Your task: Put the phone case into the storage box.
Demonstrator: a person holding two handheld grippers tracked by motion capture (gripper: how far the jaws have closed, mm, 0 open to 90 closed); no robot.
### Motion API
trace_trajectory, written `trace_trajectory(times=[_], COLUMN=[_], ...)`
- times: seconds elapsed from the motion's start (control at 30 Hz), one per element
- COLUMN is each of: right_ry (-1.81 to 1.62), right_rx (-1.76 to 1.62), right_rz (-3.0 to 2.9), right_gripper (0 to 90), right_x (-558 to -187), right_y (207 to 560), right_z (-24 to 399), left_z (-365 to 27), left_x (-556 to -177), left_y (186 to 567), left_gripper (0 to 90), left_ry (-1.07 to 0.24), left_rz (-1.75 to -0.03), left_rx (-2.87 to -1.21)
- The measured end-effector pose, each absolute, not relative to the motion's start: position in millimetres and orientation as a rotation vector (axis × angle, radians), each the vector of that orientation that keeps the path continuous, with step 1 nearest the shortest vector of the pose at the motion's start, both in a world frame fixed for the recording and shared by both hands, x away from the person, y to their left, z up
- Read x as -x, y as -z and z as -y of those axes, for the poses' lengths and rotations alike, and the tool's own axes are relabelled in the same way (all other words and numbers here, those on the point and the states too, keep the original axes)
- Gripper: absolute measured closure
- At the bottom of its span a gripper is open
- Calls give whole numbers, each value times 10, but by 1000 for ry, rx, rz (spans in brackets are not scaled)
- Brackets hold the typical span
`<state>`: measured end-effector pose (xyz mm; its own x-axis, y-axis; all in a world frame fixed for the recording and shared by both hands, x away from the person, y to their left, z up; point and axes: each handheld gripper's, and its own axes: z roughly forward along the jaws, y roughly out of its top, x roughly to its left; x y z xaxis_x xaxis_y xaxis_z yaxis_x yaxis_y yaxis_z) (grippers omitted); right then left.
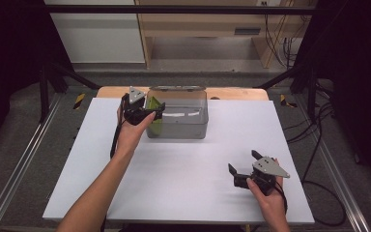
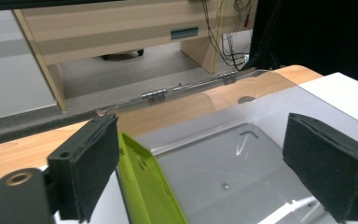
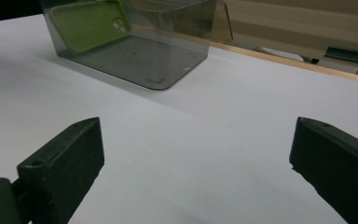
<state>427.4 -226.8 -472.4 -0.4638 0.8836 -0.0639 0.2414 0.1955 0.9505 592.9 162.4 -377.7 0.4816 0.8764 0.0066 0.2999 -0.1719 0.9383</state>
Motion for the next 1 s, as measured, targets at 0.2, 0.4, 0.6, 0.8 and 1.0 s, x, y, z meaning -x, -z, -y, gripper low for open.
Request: trace_trajectory(times=[0.2,0.4,0.6,0.8,1.0], right_ry=[-1284,-1289,-1290,-1291,-1290], right_rx=[-1056,-1061,-1065,-1066,-1066], right_rz=[-1834,-1831,-1834,-1835,-1833], right_gripper=[30,31,30,30,29], right_x=[-4264,-4261,-4263,-4263,-4262], right_y=[4719,4716,4719,4722,4723], right_z=[2269,2273,2280,2279,2283], left_z=[-1597,-1599,-1640,-1661,-1683], left_x=[-5814,-5742,-5658,-5566,-5491], left_y=[3777,3778,3781,3786,3814], left_gripper=[85,80,79,67,43], left_ry=[-708,-705,-711,-712,-708], left_rz=[-977,-955,-937,-912,-897], left_rx=[-1710,-1691,-1657,-1634,-1621])
